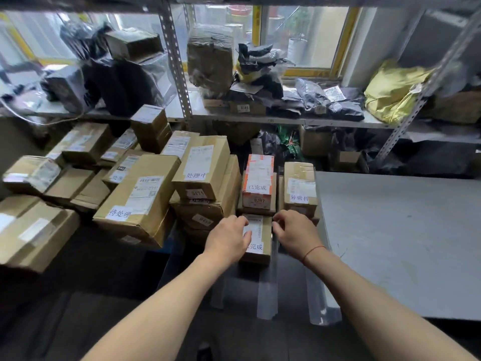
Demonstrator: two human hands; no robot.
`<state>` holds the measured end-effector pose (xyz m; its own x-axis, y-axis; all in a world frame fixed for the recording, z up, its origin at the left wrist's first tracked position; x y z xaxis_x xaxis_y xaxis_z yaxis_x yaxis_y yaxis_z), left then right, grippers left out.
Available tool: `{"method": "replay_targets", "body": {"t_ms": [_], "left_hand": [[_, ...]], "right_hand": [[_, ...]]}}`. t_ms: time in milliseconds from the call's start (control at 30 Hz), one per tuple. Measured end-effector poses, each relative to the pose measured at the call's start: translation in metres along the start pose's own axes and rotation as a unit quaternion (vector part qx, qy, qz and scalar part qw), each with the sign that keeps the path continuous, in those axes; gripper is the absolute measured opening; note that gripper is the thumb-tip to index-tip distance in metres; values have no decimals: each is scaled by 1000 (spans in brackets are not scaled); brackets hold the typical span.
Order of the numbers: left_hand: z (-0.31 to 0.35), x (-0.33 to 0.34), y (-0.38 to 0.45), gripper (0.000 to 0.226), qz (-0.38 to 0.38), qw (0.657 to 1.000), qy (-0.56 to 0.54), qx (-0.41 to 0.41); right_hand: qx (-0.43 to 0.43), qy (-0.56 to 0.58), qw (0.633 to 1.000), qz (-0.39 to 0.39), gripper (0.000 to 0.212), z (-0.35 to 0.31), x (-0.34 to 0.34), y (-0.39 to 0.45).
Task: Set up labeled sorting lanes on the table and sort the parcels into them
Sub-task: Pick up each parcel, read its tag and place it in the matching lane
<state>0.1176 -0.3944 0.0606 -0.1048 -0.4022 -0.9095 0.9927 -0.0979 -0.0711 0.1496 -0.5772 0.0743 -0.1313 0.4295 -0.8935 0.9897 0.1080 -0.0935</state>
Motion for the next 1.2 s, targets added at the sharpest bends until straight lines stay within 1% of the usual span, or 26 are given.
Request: {"method": "replay_targets", "body": {"t_ms": [100, 200, 300, 400, 533, 700, 800, 900, 1033, 1133, 1200], "left_hand": [[-2, -15, -9, 34, 15, 1000, -4, 1], [-8, -40, -20, 31, 56, 998, -22, 18], [-21, -75, -33, 28, 98, 993, -44, 37], [-50, -115, -43, 27, 139, 987, -70, 47], [-109, -165, -62, 27, 188, 977, -83, 50], [-200, -210, -90, 29, 196, 976, -88, 46], [-257, -232, -101, 32, 200, 976, -80, 37], [-307, -249, -109, 29, 206, 975, -81, 17], [-366, -263, -112, 29, 206, 974, -90, -14], [-401, -267, -106, 31, 197, 975, -98, -38], [-427, -271, -100, 32, 186, 975, -109, -54]], "right_hand": [[-25, 1, 1000, 7, 21, -12, -6, -7], [-47, 10, 999, 13, 20, -33, -15, -13], [-70, 19, 997, 28, 17, -66, -26, -19], [-90, 31, 994, 51, 15, -111, -31, -24], [-98, 51, 992, 57, 19, -183, -19, -32], [-108, 57, 991, 60, 16, -282, 8, -35], [-115, 59, 990, 55, 20, -338, 26, -35], [-125, 59, 988, 61, 22, -389, 45, -33], [-148, 69, 986, 30, 28, -447, 81, -18], [-155, 77, 985, -8, 26, -474, 103, -1], [-158, 82, 984, -26, 30, -494, 119, 17]]}}
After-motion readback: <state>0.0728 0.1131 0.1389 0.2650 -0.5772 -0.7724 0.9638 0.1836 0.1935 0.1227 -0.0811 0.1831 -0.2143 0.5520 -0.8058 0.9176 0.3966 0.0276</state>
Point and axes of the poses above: each hand's wrist, its own y-axis towards the middle knuckle, its own x-axis out of the palm, z = x × y, the point moved 5 cm from there along y, towards the middle knuckle, and after that the axes turned 4 degrees about x, right-handed, at the moved point
